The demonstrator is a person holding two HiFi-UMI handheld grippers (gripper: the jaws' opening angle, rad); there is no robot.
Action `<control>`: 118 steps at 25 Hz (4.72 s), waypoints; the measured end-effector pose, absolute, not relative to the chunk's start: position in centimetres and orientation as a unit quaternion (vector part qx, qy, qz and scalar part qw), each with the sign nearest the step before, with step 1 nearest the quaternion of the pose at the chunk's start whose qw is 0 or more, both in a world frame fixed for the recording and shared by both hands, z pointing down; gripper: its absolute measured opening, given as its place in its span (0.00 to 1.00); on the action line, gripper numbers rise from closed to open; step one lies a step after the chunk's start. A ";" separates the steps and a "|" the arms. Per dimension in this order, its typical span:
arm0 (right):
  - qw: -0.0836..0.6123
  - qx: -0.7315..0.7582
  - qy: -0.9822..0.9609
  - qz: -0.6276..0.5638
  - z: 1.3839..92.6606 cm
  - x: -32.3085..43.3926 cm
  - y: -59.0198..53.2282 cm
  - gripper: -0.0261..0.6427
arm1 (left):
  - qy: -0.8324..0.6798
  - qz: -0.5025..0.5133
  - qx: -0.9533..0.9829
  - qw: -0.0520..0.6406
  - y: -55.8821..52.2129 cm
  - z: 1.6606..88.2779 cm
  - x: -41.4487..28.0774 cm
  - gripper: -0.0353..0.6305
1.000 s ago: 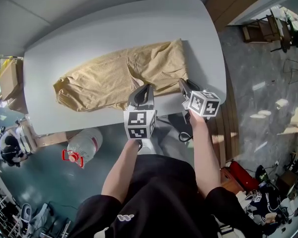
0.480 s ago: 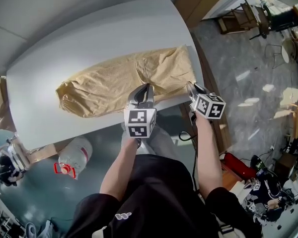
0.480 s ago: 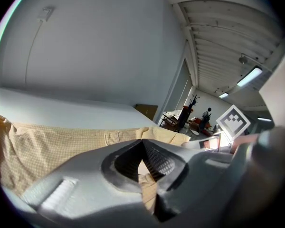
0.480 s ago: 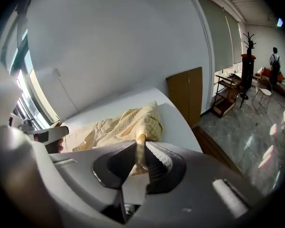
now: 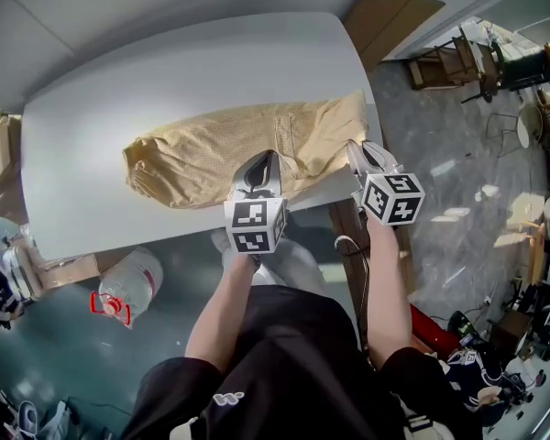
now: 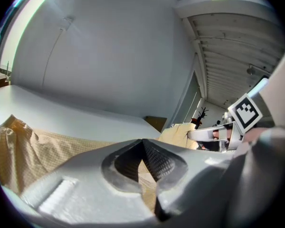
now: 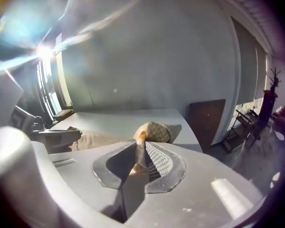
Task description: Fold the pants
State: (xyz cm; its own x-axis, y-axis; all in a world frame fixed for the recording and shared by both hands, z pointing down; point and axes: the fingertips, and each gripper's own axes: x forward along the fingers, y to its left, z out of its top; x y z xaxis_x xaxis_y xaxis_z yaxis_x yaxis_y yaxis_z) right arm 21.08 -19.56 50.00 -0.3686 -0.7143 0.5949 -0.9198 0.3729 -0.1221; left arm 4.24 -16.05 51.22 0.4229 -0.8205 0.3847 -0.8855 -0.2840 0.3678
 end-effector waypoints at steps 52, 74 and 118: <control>0.205 0.164 -0.955 0.137 51.6 -20.7 -10.1 0.16 | -0.682 0.049 0.677 0.274 -10.0 51.3 -28.2 0.06; -0.001 0.407 -0.913 0.010 32.0 -4.8 -10.9 0.05 | -0.669 -0.027 0.731 0.132 -7.0 36.4 -19.8 0.06; -0.024 0.411 -0.911 -0.024 27.8 0.1 -12.9 0.05 | -0.669 -0.039 0.741 0.038 -9.9 29.6 -15.6 0.06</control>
State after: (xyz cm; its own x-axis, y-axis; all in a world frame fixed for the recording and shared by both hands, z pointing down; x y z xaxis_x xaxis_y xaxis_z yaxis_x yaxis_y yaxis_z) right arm 0.08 -12.85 27.82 -0.6606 -0.7481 -0.0630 -0.7503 0.6607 0.0235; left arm -15.59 -9.87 29.63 0.1018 -0.9948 -0.0074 -0.9889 -0.1020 0.1079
